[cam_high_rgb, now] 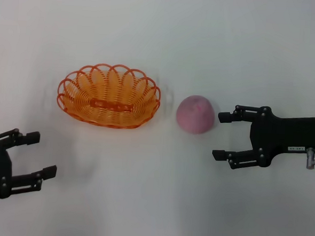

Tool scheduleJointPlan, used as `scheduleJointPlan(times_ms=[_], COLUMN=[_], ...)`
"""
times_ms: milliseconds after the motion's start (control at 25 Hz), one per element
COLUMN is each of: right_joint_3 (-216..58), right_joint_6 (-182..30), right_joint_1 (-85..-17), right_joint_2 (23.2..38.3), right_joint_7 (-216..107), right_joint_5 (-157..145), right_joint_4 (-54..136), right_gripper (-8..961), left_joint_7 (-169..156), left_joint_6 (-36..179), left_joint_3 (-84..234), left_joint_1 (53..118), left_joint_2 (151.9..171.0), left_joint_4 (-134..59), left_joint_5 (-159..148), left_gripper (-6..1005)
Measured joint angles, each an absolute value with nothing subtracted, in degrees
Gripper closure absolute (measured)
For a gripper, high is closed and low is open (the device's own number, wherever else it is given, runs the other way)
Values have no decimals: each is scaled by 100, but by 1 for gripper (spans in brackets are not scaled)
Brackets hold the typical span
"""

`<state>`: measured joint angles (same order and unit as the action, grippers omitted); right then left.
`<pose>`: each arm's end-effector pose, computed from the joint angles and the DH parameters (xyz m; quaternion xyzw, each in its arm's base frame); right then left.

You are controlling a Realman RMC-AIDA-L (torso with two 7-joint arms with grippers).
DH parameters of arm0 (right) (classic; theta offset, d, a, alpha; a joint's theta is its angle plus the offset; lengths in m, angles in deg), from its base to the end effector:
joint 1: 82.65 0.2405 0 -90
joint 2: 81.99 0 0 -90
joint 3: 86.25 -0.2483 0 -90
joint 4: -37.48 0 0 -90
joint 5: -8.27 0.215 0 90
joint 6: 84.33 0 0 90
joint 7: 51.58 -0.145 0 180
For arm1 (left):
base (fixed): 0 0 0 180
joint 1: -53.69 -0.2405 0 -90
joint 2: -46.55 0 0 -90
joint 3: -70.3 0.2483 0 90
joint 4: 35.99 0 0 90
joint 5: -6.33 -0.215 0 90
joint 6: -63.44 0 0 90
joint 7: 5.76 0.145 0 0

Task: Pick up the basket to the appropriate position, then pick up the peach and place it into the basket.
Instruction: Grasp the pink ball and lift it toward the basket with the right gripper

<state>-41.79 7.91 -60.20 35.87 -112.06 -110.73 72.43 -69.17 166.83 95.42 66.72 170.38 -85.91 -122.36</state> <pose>0.3056 0.2714 -0.0137 -0.9725 0.1208 0.1757 0.0939 -0.3347 0.2155 0.0225 -0.9462 -0.2014 -0.1929 0.1644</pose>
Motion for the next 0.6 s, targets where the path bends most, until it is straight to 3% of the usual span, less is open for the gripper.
scheduleJointPlan(times_ms=[600], right_joint_3=[-4143], right_joint_6=[783], right_joint_1=[-6038], right_joint_2=[3604], right_joint_7=[-11179], right_joint_5=[-11072], right_joint_4=[7246], right_gripper=[57], left_joint_7=[-6877], left_joint_6=[16824], left_joint_3=[9481], left_joint_1=[6684], left_joint_2=[17036], left_joint_4=[-8486], left_joint_5=[-12622], left_gripper=[157])
